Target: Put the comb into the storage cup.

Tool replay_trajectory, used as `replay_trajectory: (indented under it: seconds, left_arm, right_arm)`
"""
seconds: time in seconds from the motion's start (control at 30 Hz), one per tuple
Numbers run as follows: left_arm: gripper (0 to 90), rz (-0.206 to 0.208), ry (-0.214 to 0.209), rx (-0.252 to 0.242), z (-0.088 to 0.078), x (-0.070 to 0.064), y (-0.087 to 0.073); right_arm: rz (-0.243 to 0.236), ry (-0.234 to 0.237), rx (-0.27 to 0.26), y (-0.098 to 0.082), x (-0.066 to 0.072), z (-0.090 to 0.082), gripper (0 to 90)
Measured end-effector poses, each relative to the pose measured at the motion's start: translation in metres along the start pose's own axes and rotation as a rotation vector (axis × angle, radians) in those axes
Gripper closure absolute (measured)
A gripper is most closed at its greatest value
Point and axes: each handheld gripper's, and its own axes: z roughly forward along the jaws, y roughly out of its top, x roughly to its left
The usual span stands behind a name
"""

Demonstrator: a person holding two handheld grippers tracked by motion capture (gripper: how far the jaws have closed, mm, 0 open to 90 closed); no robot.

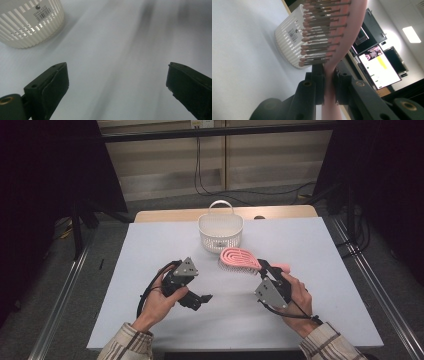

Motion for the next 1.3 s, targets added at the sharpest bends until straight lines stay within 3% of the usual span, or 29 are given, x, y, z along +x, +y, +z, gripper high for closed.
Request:
replay_trajectory:
  seconds: [0.1,0.57,0.87,1.07,1.2,1.3]
  left_arm:
    - [4.5,0.001,-0.001,0.006,0.001,-0.001,0.0]
    - [4.5,0.007,0.004,-0.026,-0.003,-0.001,0.0]
    - [4.4,0.002,0.013,-0.046,-0.005,0.0,0.0]
    - [4.3,-0.002,0.032,-0.094,-0.007,-0.001,-0.001]
    - [4.1,0.002,0.045,-0.13,-0.009,-0.001,-0.001]
    - [3.1,0.005,0.009,-0.179,-0.011,-0.001,-0.001]
  right_arm:
    - [0.043,0.01,0.001,-0.001,-0.003,0.0,81.5]
    - [0.328,0.136,-0.031,-0.008,-0.014,0.002,81.5]
    - [0.588,0.237,-0.062,-0.021,-0.021,0.006,81.5]
    - [0.719,0.288,-0.075,-0.026,-0.024,0.007,81.5]
    - [0.782,0.319,-0.092,-0.028,-0.024,0.008,81.5]
    - [0.813,0.318,-0.109,-0.028,-0.024,0.007,81.5]
